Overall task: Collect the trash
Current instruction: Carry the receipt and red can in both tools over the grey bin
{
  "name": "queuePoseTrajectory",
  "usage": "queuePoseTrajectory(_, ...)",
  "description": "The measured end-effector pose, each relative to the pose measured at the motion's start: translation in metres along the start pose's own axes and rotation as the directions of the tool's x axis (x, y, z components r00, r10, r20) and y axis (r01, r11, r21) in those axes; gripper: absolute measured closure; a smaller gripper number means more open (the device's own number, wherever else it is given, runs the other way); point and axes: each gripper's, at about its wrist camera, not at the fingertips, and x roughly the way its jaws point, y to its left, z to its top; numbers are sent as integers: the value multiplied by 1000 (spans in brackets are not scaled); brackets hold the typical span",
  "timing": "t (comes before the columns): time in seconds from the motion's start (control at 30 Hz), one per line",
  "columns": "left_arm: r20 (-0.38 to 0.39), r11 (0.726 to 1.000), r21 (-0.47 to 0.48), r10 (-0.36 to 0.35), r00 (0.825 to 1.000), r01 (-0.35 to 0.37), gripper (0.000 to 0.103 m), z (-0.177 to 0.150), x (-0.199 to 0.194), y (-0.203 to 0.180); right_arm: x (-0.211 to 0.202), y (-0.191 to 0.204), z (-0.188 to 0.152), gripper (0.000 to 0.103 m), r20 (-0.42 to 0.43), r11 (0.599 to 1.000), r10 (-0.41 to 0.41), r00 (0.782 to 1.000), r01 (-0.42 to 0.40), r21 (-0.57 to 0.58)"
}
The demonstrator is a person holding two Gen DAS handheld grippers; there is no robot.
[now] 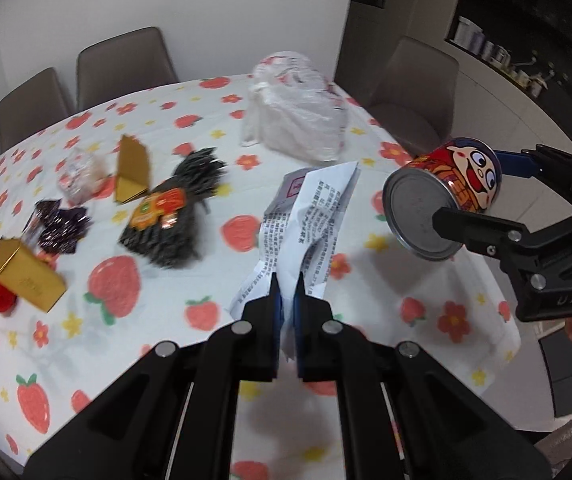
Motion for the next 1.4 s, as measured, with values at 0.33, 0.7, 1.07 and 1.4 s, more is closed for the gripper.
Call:
queuePoseTrajectory(0.33,-47,946,256,-191,980,197,97,29,32,-227,-106,-174,-136,16,-22,942,-210,977,209,263)
queuePoseTrajectory(0.7,-198,769,476,-380,903,428,97,6,73,-499,-215,-328,-317,16,-173,744,-408,897,436,506)
queuePoseTrajectory(1.07,-435,501,611,-435,788,613,97,-50,121,-689,-253,-401,-450,16,-360,456,-473,804,574,681)
queuePoseTrajectory(1.4,-536,391,624,-416,735,676,97,-87,194,-774,-215,-451,-530,16,-477,301,-441,760,627,719)
